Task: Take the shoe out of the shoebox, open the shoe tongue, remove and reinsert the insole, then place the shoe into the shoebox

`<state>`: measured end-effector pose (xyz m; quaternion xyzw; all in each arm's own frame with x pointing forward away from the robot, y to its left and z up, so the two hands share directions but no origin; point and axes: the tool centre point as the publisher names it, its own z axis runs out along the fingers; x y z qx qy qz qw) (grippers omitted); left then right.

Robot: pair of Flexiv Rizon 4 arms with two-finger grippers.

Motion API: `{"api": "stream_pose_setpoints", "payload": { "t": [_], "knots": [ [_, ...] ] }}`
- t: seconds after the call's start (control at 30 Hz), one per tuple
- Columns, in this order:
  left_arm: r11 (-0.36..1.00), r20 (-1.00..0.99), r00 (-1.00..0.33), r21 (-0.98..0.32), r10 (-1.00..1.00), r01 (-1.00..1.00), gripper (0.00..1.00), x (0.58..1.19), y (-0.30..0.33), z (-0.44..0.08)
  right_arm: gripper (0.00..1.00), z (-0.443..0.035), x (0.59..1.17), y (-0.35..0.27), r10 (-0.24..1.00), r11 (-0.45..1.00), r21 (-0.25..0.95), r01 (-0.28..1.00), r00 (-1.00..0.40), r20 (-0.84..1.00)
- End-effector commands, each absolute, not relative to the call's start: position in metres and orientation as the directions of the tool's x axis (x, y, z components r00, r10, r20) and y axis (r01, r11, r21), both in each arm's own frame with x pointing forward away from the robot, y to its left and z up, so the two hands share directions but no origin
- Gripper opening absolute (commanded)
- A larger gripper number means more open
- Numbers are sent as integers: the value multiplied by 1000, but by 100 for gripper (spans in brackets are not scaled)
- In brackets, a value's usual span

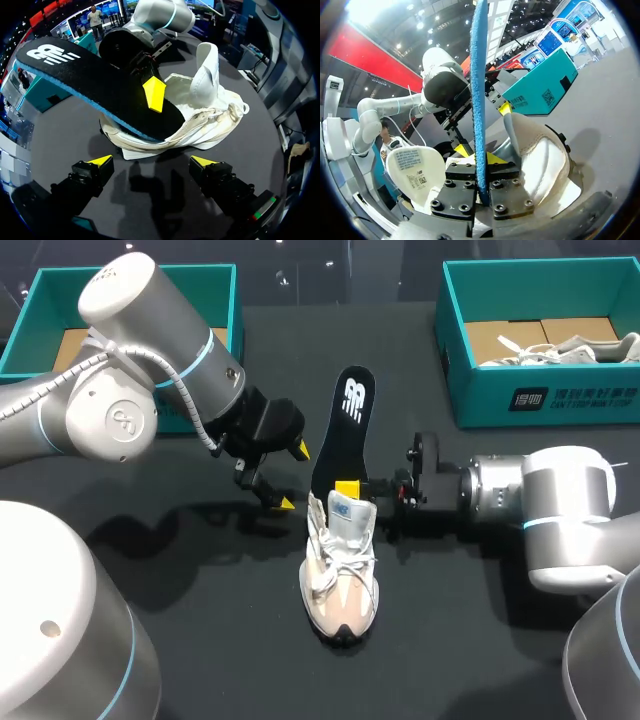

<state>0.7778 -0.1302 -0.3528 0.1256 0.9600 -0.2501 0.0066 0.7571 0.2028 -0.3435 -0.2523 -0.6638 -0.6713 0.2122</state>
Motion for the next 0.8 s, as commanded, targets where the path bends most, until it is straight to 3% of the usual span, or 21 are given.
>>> {"api": "stream_pose_setpoints", "payload": {
  "t": [0.03,0.1,0.27,0.63,0.8],
  "knots": [
    [844,-76,-968,-477,239,246,100,778,-130,-353,0,-353,750,205,54,-31,780,625,-778,625],
    [844,-76,-968,-477,239,246,100,778,-130,-353,0,-352,751,206,53,-31,780,625,-778,626],
    [844,-76,-968,-477,239,246,100,778,-130,-353,15,-348,752,207,47,-19,785,619,-784,619],
    [844,-76,-968,-477,239,246,100,778,-130,-353,13,-336,755,211,47,16,812,583,-812,582],
    [844,-76,-968,-477,239,246,100,778,-130,-353,22,-330,755,211,48,25,827,562,-827,561]
  ]
}}
